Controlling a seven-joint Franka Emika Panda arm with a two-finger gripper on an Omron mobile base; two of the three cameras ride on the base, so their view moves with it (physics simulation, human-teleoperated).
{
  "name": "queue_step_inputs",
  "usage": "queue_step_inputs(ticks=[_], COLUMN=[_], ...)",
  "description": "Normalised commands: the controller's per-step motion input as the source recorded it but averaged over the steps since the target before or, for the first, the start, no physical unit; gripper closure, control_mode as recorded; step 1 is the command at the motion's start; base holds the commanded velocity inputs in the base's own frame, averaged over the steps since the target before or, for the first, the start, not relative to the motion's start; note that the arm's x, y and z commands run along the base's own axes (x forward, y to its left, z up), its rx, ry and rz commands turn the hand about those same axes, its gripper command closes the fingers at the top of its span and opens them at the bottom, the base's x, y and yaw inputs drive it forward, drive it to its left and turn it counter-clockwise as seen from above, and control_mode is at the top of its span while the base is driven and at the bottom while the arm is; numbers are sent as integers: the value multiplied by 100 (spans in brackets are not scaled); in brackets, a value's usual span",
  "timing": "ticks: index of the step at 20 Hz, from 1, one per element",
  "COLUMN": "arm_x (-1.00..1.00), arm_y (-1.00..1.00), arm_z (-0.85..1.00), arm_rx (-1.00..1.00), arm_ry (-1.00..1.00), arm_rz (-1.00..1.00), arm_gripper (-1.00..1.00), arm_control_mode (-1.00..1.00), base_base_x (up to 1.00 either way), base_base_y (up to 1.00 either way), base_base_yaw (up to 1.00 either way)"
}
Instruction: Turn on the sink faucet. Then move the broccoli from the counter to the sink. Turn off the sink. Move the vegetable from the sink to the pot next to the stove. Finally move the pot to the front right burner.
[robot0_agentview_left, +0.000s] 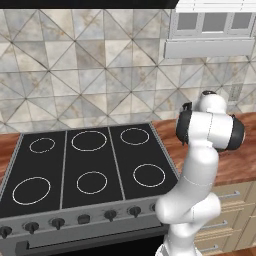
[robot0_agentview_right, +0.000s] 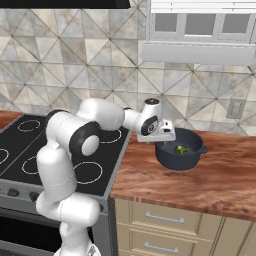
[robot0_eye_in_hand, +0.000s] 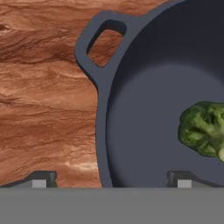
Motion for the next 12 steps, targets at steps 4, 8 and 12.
queue_step_inputs(ticks=[4,8,12], arm_x=[0,0,0], arm_y=[0,0,0], arm_z=[-31,-28,-9], arm_rx=[0,0,0], arm_ry=[0,0,1], arm_rz=[3,3,1], arm_gripper=[-100,-100,100], arm_control_mode=[-100,-100,-100], base_base_x=[0,0,0], base_base_y=[0,0,0], base_base_yaw=[0,0,0])
